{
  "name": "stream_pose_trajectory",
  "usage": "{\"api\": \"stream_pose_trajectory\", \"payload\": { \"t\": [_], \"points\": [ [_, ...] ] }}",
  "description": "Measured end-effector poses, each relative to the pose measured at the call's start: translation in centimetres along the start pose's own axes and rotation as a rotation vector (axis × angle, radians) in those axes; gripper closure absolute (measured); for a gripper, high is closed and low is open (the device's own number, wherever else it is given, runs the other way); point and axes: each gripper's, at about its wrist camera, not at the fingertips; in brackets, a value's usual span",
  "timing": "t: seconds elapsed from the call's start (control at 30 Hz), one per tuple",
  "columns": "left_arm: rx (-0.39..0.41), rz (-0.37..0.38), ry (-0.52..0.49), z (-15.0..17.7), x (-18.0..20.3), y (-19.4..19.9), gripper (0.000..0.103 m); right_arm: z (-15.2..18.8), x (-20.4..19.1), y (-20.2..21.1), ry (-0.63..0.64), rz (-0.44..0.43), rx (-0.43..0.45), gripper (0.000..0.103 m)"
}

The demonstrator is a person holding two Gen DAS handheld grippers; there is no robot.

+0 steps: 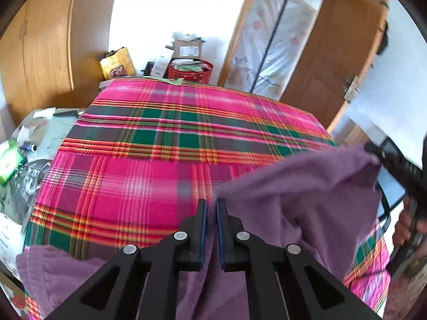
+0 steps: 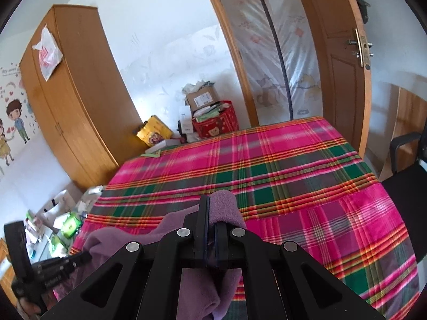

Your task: Fold clothes

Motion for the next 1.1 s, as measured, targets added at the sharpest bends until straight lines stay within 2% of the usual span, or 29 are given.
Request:
{"api": "stream_pose_trajectory", "payload": {
  "t": [0.1, 0.27, 0.5, 0.63, 0.67, 0.77, 0.9, 1.0, 1.1],
  "points": [
    [-0.021, 0.019, 0.046, -1.2, -0.8, -1.0, 0.097, -0.1, 0.5, -1.0, 0.01, 0.021, -0.019, 0.1],
    [-0.039, -0.001, 0.024, -2.1, -0.1, -2.4, 0.097, -0.1, 0.7, -4.0, 0.083, 0.084, -0.078, 0.1],
    [-0.096, -0.034, 0.062, -2.5, -0.9, -4.6, 0.097, 0.6, 2.5, -7.7, 0.058, 0.088, -0.164, 0.099],
    [-0.187, -0.06, 0.064, -2.0, -0.9, -6.6, 0.095, 1.1, 3.5, -8.6, 0.038, 0.07, -0.223, 0.094],
    [-0.231, -0.051, 0.079, -1.8, -1.1, -7.2, 0.095, 1.2, 3.7, -8.8, 0.031, 0.062, -0.24, 0.092],
    [-0.288, 0.004, 0.084, -1.3, -1.1, -7.3, 0.092, 1.4, 4.5, -8.7, 0.006, 0.05, -0.257, 0.09],
    [-0.226, -0.028, 0.021, -0.9, -0.4, -5.3, 0.088, 1.7, 5.2, -7.1, -0.012, 0.022, -0.241, 0.085],
    [-0.209, -0.022, 0.023, -0.6, -0.5, -4.2, 0.087, 2.0, 5.3, -5.4, -0.014, 0.008, -0.227, 0.081],
    [-0.184, -0.049, 0.01, -0.3, -0.4, -3.3, 0.086, 2.2, 5.6, -4.0, -0.017, -0.007, -0.229, 0.08]
  ]
}}
Point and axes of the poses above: each gripper's, at about its wrist camera, not at the fingertips, and y roughly against the way its jaws point, x to its right, z to its underside, and after that the axes turned 11 degrees about -z, right-handed
